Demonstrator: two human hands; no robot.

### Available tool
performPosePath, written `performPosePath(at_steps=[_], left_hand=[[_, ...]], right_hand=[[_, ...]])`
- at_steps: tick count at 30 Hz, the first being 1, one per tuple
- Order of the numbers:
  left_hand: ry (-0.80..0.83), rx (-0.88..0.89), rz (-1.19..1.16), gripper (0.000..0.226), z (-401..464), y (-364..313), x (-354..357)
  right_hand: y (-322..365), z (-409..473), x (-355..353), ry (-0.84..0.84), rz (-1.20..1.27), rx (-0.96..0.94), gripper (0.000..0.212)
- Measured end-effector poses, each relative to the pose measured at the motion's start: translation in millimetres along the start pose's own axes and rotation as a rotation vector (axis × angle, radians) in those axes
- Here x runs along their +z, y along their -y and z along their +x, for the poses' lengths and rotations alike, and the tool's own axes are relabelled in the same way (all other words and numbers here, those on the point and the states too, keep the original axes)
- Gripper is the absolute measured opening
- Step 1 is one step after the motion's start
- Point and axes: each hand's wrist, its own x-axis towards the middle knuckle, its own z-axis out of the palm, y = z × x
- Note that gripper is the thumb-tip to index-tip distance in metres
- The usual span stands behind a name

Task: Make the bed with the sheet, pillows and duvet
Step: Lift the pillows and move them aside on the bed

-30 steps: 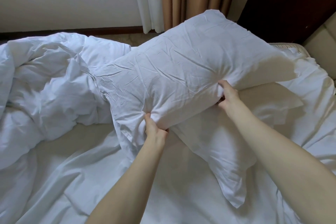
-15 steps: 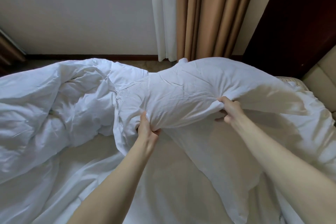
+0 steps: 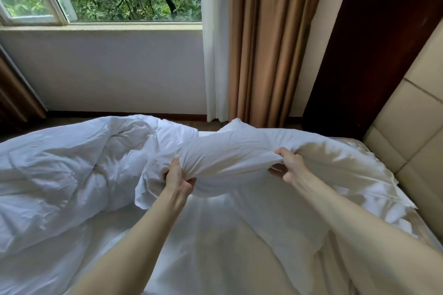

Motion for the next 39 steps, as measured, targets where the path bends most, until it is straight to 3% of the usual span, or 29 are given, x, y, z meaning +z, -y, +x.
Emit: performPosePath(at_steps=[20,29,39], left_hand=[[0.118,0.025,0.042,0.048,-162,-56,-76],[0.13,0.155,-0.06,0.038,-208,-93,-121],[0.089,0.339,-0.08,0.043,-244,-151,-165]], right_hand=[[3,-206,-24,-0.016,0.093,-0.151,0.012],[7,-252,7,0.148,0.013,-0.187,0.018],[2,-278,64,0.373,0.009,-0.165,0.014]])
